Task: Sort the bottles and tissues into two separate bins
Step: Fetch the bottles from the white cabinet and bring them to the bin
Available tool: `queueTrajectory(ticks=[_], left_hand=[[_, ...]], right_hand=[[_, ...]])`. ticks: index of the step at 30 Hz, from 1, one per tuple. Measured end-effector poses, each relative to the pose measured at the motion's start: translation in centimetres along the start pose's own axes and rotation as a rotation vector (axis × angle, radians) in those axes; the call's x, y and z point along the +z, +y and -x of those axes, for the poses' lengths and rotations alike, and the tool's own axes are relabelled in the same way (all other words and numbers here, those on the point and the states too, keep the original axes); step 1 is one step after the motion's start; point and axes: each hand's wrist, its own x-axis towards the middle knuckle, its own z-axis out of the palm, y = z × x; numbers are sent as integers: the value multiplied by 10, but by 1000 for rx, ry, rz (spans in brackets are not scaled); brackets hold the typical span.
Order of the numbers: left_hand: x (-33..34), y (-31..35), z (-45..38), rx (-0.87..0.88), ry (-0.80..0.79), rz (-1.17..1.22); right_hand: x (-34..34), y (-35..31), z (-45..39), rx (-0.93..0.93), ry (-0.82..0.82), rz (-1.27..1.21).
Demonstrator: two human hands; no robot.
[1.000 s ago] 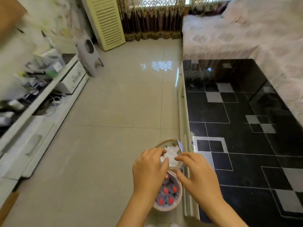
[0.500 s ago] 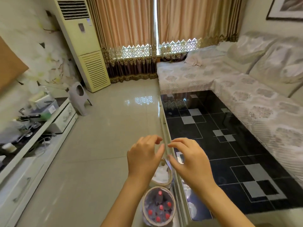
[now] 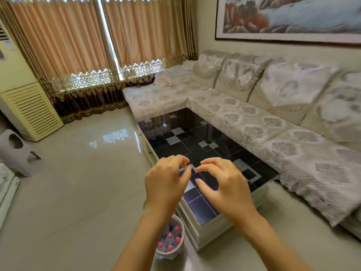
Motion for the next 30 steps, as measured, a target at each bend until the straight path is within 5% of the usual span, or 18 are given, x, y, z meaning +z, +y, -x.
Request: queueTrajectory(ticks=[10, 30], left_hand=[[19, 142, -3, 291, -56, 180], [121, 644, 165, 801, -391, 721]], right_hand=[[-138, 42, 66, 197, 257, 184], [-523, 174, 370, 720, 550, 788]])
